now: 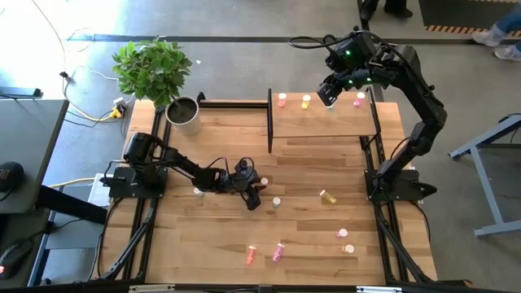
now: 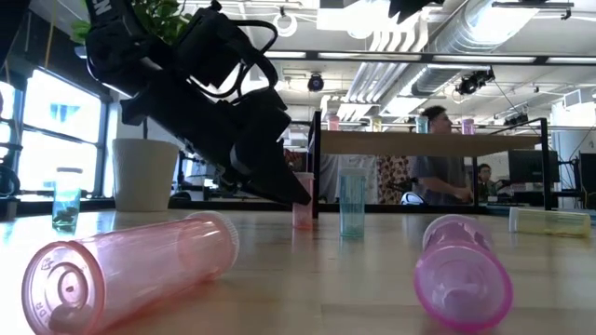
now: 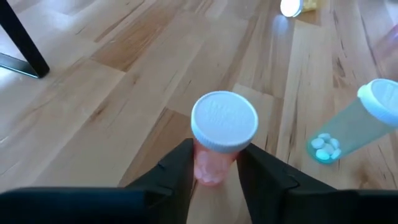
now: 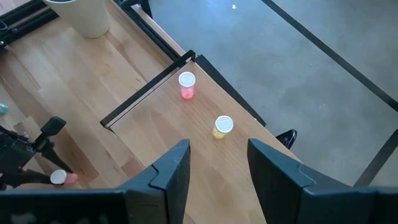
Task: Pick and place medicine bottles onto shelf by color
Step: Put the top pink pill bottle on the shelf aligned with the other pink pill bottle
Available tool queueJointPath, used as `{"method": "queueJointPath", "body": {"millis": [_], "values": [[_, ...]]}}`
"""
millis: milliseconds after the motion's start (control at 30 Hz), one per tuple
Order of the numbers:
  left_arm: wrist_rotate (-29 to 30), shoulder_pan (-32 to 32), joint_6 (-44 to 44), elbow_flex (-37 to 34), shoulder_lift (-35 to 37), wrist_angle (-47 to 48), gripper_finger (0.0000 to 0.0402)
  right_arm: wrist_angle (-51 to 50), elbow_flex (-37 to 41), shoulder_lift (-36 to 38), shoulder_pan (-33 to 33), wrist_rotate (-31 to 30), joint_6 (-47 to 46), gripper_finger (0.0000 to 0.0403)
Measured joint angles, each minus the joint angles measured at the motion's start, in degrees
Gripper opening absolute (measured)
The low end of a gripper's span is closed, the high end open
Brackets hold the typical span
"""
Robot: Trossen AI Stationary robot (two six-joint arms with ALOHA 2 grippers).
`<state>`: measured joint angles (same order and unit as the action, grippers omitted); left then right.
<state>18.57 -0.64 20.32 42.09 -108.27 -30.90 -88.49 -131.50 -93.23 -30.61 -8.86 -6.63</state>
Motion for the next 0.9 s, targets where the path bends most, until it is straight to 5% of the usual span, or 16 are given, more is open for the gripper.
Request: {"method": "queueJointPath", "body": {"millis": [500,900], "values": [[-4.1,0.0,1.4,0.0,1.1,0.2,0.0092,0.0,0.0,0.0,0.0,3.1,0.0,0.0151],[-5.8,4.4,-1.7,0.0,13.5,8.5,0.0092,0.0,0.0,0.0,0.5,12.9,2.6,0.0156]]}}
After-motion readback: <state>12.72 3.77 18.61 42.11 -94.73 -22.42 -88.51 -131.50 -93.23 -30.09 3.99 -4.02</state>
